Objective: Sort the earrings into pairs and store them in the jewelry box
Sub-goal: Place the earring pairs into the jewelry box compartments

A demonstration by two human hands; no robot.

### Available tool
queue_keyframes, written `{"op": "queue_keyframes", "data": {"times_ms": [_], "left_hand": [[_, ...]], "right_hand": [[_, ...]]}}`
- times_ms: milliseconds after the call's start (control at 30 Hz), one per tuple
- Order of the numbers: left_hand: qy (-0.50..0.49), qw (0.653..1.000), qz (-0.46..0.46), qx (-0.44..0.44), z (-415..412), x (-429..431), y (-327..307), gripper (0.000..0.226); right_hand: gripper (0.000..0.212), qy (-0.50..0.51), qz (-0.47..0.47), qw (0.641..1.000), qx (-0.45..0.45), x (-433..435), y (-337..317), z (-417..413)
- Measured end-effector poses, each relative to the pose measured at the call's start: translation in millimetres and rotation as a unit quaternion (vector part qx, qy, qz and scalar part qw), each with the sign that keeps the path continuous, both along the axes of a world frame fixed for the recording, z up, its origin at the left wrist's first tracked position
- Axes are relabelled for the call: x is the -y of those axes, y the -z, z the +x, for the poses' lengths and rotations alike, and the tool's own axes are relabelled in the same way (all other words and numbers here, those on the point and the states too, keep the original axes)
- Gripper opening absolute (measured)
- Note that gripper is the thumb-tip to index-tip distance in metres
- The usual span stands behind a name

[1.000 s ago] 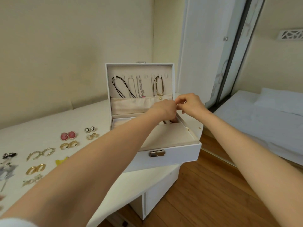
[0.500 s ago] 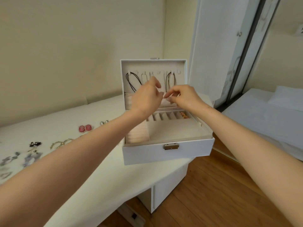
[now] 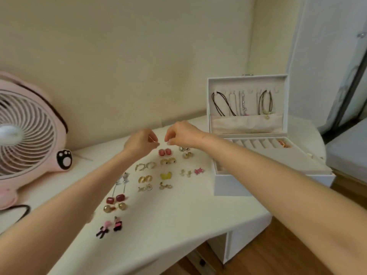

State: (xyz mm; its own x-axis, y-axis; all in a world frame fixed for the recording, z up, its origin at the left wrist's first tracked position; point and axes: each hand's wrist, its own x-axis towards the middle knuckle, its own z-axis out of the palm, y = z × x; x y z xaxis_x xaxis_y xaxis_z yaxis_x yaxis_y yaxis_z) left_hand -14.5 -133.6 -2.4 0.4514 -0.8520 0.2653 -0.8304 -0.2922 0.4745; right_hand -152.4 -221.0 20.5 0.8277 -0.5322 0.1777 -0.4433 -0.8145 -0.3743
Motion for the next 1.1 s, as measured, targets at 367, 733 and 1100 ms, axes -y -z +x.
{"op": "queue_keyframes", "data": {"times_ms": [367, 733, 1100], "left_hand": [[0.008, 0.996, 0.085, -0.003, 15.3, 33.6, 37.1, 0.028], [0.035, 0.998, 0.025, -0.040, 4.6, 27.6, 10.6, 0.025], [0.219, 0.969, -0.109, -0.027, -96.2, 52.3, -56.4, 0.005]], "right_hand": [[0.028, 0.059, -0.002, 0.994, -0.096, 15.6, 38.4, 45.0], [0.014, 0.050, 0.016, 0.998, 0.018, 17.0, 21.2, 27.6], [0.012, 0.142, 0.168, 0.959, 0.176, 36.1, -42.4, -111.0]]}}
